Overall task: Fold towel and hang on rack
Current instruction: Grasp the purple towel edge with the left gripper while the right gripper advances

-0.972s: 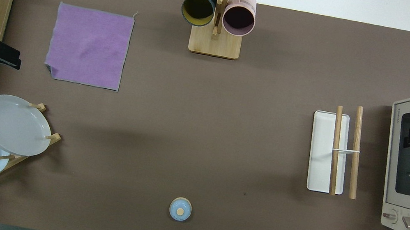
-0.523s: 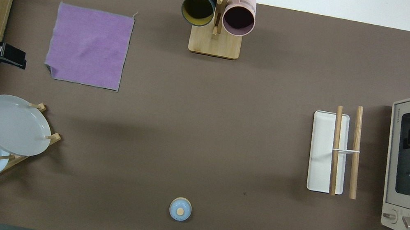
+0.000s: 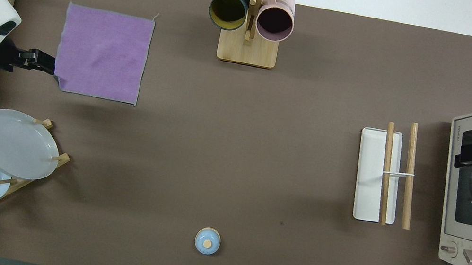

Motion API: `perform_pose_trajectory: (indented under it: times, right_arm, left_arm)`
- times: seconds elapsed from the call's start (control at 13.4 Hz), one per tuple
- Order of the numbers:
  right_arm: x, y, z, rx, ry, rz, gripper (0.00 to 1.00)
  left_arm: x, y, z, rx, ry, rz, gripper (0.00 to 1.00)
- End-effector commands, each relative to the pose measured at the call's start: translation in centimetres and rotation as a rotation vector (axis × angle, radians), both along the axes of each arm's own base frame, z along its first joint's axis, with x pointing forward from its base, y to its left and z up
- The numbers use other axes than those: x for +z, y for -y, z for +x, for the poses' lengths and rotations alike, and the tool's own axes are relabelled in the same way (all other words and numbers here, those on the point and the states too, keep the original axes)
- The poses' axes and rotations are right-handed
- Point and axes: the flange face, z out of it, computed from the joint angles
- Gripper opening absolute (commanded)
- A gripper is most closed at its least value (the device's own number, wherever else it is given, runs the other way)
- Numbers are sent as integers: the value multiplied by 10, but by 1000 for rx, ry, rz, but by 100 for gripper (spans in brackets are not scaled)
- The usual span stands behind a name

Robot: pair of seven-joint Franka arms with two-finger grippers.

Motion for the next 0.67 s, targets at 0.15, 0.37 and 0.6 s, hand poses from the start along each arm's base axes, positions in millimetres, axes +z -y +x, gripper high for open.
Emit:
perform_pose_trajectory:
  times: [0.15,0.37,0.6]
  right_arm:
    - [-53,-26,5,-86,-6,179,100]
    - [-66,-67,7,-159,-31,196,100]
    - [-85,-103,12,-270,-43,324,100]
  left_arm:
    - [-47,-22,15,132,7,-106,94]
    - [-52,-38,13,171,1,-122,79]
    - [-60,-35,14,170,2,-121,69]
